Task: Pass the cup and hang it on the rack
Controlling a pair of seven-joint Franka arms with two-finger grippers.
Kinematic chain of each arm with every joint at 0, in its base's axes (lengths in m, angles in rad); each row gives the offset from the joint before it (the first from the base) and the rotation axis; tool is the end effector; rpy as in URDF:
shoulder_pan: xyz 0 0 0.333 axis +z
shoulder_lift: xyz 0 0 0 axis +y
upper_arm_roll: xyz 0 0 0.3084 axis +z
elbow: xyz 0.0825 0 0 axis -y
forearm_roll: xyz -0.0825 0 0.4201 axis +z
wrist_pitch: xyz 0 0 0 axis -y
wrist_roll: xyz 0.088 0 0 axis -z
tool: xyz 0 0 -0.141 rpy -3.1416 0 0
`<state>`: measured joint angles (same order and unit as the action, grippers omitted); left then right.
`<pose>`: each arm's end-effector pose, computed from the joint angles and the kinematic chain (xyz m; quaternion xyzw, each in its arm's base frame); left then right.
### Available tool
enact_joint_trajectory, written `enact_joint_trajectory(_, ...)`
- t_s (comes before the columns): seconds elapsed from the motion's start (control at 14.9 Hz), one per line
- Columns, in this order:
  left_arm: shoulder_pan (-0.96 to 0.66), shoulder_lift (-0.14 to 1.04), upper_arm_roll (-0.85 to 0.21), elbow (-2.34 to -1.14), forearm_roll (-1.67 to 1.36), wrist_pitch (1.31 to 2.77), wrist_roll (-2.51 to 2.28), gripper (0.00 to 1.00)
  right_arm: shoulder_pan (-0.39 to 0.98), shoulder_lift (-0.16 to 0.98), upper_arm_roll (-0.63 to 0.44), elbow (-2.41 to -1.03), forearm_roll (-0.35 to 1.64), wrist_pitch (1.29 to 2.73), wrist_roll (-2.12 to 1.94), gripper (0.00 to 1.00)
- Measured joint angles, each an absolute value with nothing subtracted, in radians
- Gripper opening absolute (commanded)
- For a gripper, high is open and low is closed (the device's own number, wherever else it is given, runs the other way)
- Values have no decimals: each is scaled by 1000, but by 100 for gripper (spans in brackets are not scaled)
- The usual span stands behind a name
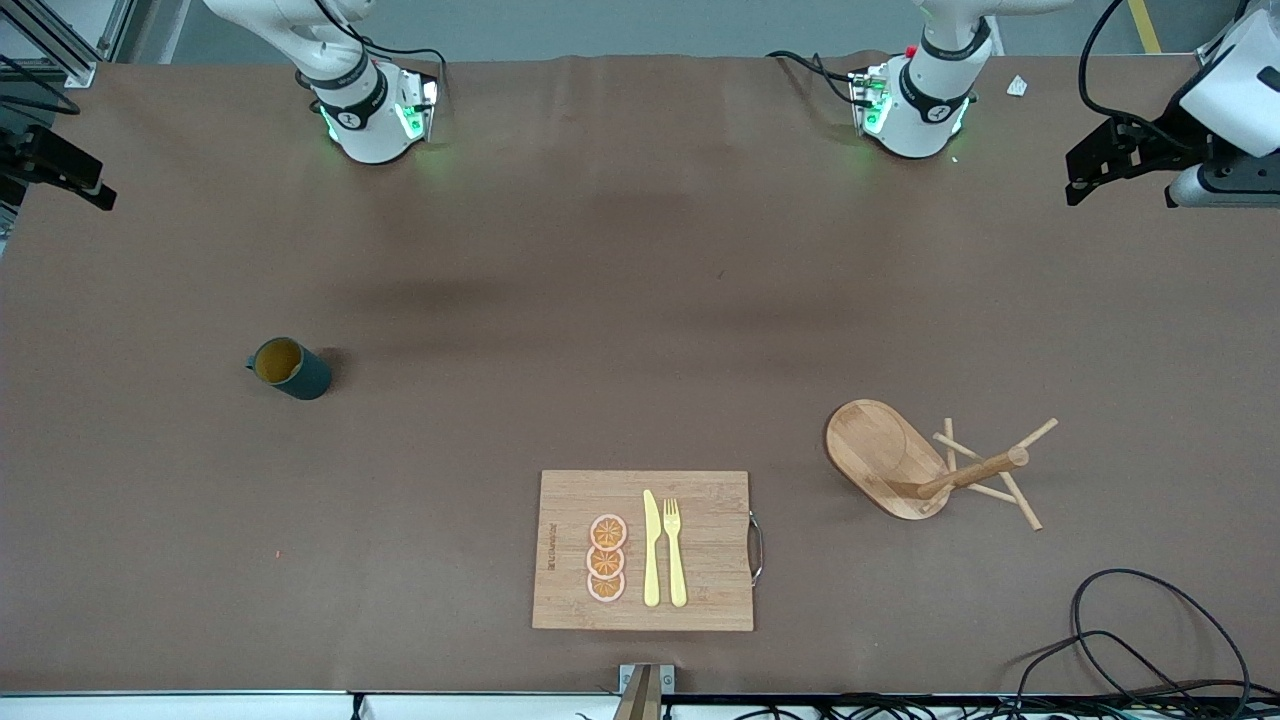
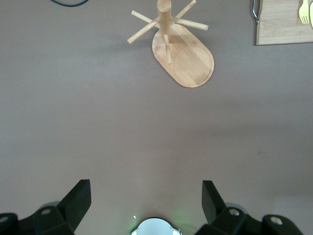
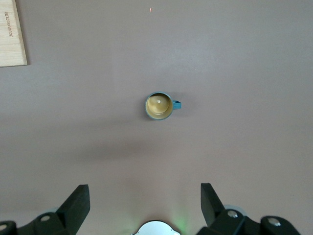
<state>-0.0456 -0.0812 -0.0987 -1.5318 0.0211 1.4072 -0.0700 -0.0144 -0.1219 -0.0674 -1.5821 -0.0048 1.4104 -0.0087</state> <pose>0.5408 -0.0776 0.6345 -0.9990 0.0354 0.0202 0.0167 0.5317 -0.0465 0.6321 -0.9990 0.0365 0.0249 0.0028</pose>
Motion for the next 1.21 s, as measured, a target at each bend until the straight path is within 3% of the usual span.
enact_joint_trajectory(1.21,-42,-54,-99,-1499,21,1390,-70,100,-14,-122,-67,-1582,-5,1410,-9,100)
